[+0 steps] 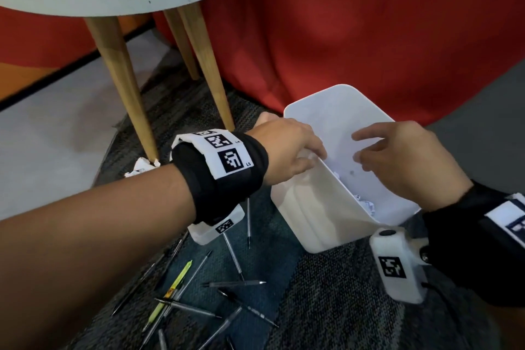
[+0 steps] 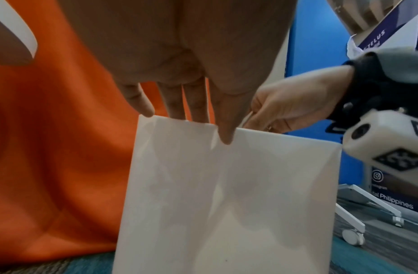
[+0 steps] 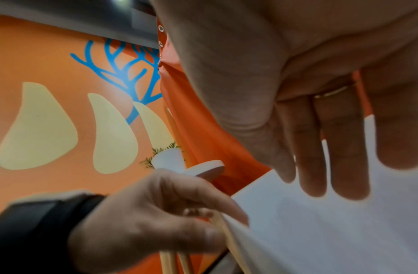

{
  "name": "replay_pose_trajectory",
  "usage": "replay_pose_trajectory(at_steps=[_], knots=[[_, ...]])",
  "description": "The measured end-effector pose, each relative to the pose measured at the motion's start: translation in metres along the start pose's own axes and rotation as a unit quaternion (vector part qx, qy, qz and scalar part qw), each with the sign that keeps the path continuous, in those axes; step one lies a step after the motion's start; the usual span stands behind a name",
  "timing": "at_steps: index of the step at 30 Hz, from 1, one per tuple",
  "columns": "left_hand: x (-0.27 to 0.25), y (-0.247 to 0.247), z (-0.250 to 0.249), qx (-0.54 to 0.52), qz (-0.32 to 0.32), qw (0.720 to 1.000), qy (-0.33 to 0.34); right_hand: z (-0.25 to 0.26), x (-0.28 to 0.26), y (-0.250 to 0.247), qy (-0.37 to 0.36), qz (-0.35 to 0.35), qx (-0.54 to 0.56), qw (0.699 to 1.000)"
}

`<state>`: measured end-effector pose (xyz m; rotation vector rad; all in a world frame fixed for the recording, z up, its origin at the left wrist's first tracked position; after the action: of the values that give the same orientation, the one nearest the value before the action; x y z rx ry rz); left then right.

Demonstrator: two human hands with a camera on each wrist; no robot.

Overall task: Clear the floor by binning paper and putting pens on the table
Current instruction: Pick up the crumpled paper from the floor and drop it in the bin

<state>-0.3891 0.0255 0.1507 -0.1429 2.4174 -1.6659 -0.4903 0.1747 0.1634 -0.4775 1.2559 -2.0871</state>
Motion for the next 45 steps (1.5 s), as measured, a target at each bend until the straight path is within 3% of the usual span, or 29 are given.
replay_pose_trajectory(at_steps=[13, 16, 22, 29, 33, 36, 40, 45], knots=[[-0.016, 0.014, -0.016, -0.041, -0.041, 0.998, 0.027, 0.068, -0.019, -0.025, -0.094, -0.051, 0.09, 0.99], [-0.025, 0.01, -0.001, -0.129, -0.091, 0.987, 0.04, 0.077, -0.02, -0.018, -0.11, -0.058, 0.099, 0.987], [-0.062, -0.003, 0.048, -0.116, -0.172, 0.978, 0.018, 0.094, -0.018, 0.006, -0.144, -0.051, 0.118, 0.981], [-0.103, 0.026, 0.142, -0.065, -0.051, 0.98, -0.18, 0.124, -0.002, 0.073, -0.17, -0.017, 0.142, 0.975], [-0.124, 0.068, 0.203, -0.038, 0.109, 0.943, -0.312, 0.123, 0.018, 0.152, -0.147, 0.071, 0.113, 0.98], [-0.141, 0.099, 0.243, -0.03, 0.176, 0.913, -0.367, 0.119, 0.028, 0.208, -0.127, 0.172, 0.033, 0.976], [-0.166, 0.137, 0.291, -0.003, 0.197, 0.879, -0.434, 0.11, 0.032, 0.265, -0.153, 0.256, -0.062, 0.952], [-0.195, 0.185, 0.319, -0.031, 0.191, 0.862, -0.469, 0.113, 0.043, 0.316, -0.212, 0.276, -0.071, 0.935]])
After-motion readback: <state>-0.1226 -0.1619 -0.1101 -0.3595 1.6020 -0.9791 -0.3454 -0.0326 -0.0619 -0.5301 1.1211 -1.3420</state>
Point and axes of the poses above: each hand's wrist, its own x-axis towards the middle knuckle, its own y-axis out of the palm, z = x × y, the point moved 4 cm from there along x, towards the middle knuckle, and after that the axes turned 10 degrees about -y, right-handed, at the moved point
